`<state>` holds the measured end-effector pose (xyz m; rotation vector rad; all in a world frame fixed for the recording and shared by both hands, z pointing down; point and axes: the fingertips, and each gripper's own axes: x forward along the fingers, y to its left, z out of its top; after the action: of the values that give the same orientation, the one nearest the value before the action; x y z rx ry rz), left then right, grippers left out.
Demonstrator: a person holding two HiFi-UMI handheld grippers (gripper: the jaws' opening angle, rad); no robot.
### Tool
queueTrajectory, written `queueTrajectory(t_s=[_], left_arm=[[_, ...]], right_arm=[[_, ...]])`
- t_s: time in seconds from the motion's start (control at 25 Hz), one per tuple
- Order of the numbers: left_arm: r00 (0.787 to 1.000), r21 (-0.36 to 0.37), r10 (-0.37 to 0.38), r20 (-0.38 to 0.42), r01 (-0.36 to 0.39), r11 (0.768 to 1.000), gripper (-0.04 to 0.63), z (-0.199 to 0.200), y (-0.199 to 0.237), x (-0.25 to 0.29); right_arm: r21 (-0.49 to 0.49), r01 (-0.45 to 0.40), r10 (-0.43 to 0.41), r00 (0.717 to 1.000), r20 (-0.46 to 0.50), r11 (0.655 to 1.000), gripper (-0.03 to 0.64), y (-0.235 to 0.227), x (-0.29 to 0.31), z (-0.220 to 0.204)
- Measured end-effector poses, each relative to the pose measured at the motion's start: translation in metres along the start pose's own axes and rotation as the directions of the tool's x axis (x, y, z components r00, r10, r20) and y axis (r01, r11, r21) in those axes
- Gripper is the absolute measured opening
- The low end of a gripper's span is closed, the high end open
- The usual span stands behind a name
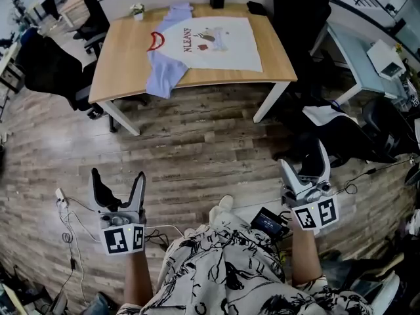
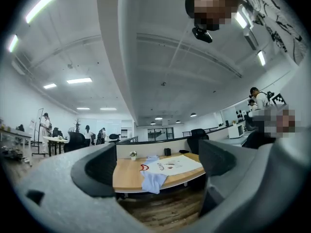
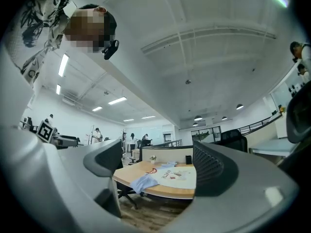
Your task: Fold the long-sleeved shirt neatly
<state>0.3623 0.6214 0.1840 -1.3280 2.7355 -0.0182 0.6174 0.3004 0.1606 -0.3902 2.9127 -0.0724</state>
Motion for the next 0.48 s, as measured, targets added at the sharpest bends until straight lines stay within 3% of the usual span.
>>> queueTrajectory(t_s=[0.48], left_arm=[[0.996,0.0,0.093,-0.009,-0.093,0.996,0.526,-0.003,-0.021,0.057]], right_arm=[[0.039,-0.048,0.05,0.998,-0.04,0.998,0.46,-0.073,0.046,-0.025]])
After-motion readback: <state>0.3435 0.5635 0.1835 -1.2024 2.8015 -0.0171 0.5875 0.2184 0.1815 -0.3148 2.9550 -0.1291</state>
